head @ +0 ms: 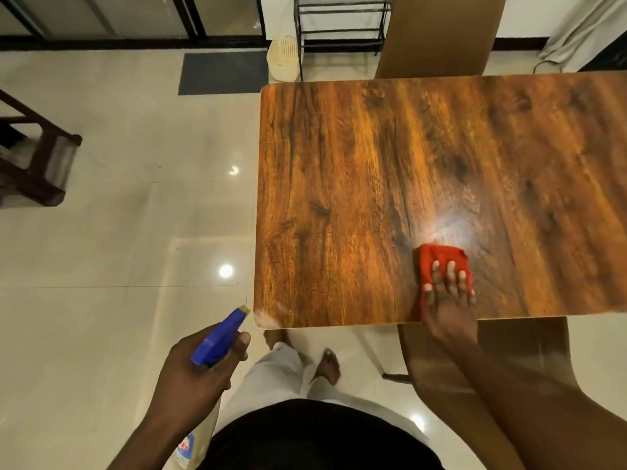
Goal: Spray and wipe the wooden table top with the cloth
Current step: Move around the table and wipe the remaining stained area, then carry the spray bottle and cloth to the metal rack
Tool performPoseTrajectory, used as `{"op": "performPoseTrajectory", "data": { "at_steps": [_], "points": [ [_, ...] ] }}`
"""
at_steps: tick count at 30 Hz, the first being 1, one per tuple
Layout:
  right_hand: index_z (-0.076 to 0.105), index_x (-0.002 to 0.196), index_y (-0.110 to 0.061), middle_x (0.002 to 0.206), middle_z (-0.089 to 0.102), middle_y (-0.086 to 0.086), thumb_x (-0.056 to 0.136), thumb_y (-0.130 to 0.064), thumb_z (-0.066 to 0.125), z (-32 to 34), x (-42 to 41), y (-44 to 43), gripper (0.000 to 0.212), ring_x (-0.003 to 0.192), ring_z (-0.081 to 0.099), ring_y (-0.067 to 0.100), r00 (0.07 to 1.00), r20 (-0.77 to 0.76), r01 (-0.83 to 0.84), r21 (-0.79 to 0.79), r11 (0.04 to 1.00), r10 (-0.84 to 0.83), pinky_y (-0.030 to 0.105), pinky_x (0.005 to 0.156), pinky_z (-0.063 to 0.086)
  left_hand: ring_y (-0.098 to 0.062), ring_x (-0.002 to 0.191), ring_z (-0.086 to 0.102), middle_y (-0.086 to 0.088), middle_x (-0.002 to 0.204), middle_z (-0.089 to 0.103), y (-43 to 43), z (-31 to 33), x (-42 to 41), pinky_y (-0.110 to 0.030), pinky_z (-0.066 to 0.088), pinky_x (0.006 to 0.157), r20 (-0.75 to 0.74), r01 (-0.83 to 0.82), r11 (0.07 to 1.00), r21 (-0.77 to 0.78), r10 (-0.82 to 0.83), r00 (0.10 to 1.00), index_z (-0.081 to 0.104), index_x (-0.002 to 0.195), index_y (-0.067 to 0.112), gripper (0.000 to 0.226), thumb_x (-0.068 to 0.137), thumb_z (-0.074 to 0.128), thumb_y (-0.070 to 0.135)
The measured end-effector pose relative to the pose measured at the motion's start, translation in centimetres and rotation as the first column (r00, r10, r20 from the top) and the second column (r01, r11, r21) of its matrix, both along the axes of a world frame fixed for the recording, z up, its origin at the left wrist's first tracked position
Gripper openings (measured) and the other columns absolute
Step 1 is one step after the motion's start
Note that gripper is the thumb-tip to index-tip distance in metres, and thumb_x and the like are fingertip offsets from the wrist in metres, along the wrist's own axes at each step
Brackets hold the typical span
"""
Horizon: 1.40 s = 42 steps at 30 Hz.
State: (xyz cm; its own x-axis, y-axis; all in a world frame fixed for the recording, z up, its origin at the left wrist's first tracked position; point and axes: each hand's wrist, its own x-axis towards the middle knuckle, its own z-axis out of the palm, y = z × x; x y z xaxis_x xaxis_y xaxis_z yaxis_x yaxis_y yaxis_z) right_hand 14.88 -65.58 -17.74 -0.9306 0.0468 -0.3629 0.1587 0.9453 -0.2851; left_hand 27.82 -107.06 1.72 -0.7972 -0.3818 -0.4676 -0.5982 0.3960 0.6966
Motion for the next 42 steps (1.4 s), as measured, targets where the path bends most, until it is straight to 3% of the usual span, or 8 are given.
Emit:
{"op": "performPoseTrajectory", "data": {
  "at_steps": [5,13,20,25,30,33,38,42],
  "points": [
    [-0.002,0.174,-0.031,0.181,-0.009,0.005,0.106,-0.056,0.002,-0.3,-0.9,-6.8,0.072,0.166,-0.015,0.035,0.989,-0.024,0.143,-0.027,0.989,-0.144,0.061,0.131,-0.008,-0.021,0.053,0.068,0.002,0.073,0.08,-0.3,0.4,0.5,-0.021,0.052,0.059,-0.027,-0.008,1.0,0.016,0.009,1.0,0.078,0.089,0.021,0.022,0.092,0.069,0.04],
    [0.004,0.174,-0.032,0.18,-0.012,-0.002,0.114,-0.042,0.02,-0.6,4.9,-21.0,0.063,0.166,-0.019,0.031,0.953,-0.091,-0.297,-0.097,0.95,0.289,0.056,0.13,-0.016,-0.019,0.055,0.072,0.007,0.069,0.079,-1.7,1.3,2.4,-0.013,0.052,0.049,0.003,-0.024,0.999,0.032,0.024,1.0,0.079,0.092,0.01,0.027,0.093,0.069,0.035],
    [-0.01,0.172,-0.034,0.175,-0.029,-0.007,0.117,-0.041,0.016,-0.2,9.4,-28.5,0.062,0.159,-0.037,0.023,0.785,-0.047,-0.618,-0.132,0.775,0.617,0.051,0.127,-0.026,-0.023,0.052,0.07,0.003,0.072,0.08,-4.2,2.4,3.7,-0.026,0.05,0.058,-0.024,-0.071,0.997,0.023,0.072,0.997,0.079,0.088,0.014,0.026,0.091,0.071,0.039],
    [0.007,0.174,-0.024,0.182,-0.004,0.0,0.118,-0.038,0.026,1.3,11.9,-31.3,0.061,0.166,-0.017,0.025,0.543,0.074,-0.813,-0.202,0.546,0.836,0.052,0.131,-0.019,-0.012,0.05,0.068,0.003,0.058,0.074,-5.5,3.2,3.6,-0.019,0.048,0.053,-0.034,-0.039,0.999,0.032,0.041,0.999,0.078,0.084,0.014,0.029,0.092,0.068,0.041],
    [0.037,0.167,-0.029,0.171,0.043,0.004,0.117,-0.048,0.023,4.7,13.3,-31.9,0.055,0.159,0.035,0.03,0.709,0.313,-0.355,-0.617,0.703,0.632,0.048,0.133,0.013,-0.017,0.052,0.071,0.004,0.066,0.078,-6.7,3.0,3.4,-0.028,0.053,0.059,-0.08,-0.054,0.998,0.041,0.058,0.995,0.078,0.077,0.022,0.026,0.089,0.069,0.043],
    [0.052,0.155,-0.027,0.145,0.066,0.017,0.114,-0.058,0.03,6.5,13.6,-29.8,0.055,0.132,0.063,0.037,0.759,0.487,0.109,-0.75,0.653,0.432,0.053,0.117,0.046,-0.012,0.05,0.068,0.0,0.059,0.074,-6.6,2.9,3.3,-0.032,0.052,0.064,-0.096,-0.016,0.999,0.036,0.019,0.995,0.08,0.079,0.023,0.022,0.092,0.071,0.039],
    [0.062,0.133,-0.028,0.136,0.071,0.015,0.115,-0.047,0.044,10.1,10.8,-23.7,0.032,0.119,0.072,0.033,0.7,0.711,0.698,-0.661,0.275,-0.066,0.053,0.105,0.059,-0.023,0.048,0.068,-0.002,0.072,0.079,-4.8,2.8,2.3,-0.033,0.055,0.066,-0.114,-0.002,0.993,0.122,0.016,0.993,0.076,0.083,0.039,0.011,0.085,0.069,0.047],
    [0.057,0.145,-0.019,0.133,0.074,0.019,0.108,-0.044,0.057,11.9,7.7,-17.0,0.045,0.122,0.069,0.042,0.601,0.764,0.778,-0.626,-0.045,-0.234,0.057,0.097,0.06,-0.025,0.049,0.067,-0.004,0.071,0.079,-3.4,2.4,1.2,-0.035,0.055,0.067,-0.109,0.012,0.993,0.116,0.001,0.994,0.078,0.076,0.032,0.017,0.093,0.072,0.033]
  ]
}}
